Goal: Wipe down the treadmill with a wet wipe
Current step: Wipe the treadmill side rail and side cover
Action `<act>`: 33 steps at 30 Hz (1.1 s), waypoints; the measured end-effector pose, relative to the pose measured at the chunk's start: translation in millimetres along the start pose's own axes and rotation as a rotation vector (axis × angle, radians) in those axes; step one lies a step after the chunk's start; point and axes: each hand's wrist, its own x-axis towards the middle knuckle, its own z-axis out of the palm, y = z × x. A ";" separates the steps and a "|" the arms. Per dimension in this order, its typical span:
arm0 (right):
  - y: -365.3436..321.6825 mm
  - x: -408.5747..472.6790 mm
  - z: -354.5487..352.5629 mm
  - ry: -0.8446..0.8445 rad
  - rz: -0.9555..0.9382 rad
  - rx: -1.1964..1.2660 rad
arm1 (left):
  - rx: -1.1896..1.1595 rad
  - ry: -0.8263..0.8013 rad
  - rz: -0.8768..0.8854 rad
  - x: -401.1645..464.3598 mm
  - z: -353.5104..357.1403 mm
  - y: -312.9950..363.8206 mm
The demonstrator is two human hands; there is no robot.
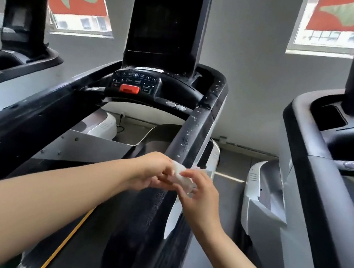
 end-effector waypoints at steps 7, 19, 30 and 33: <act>58.6 11.4 54.1 0.221 0.339 -0.018 | 1.198 -0.054 0.213 51.2 -59.1 -23.7; 93.4 63.9 107.1 -0.173 0.311 -0.169 | 1.565 -0.207 0.278 106.6 -85.8 -48.3; 106.0 -10.6 108.3 -0.125 0.373 0.235 | 1.762 -0.389 0.264 141.6 -60.4 -26.8; 129.7 45.4 101.9 -0.076 0.469 0.334 | 1.802 -0.382 0.241 144.8 -56.2 -26.7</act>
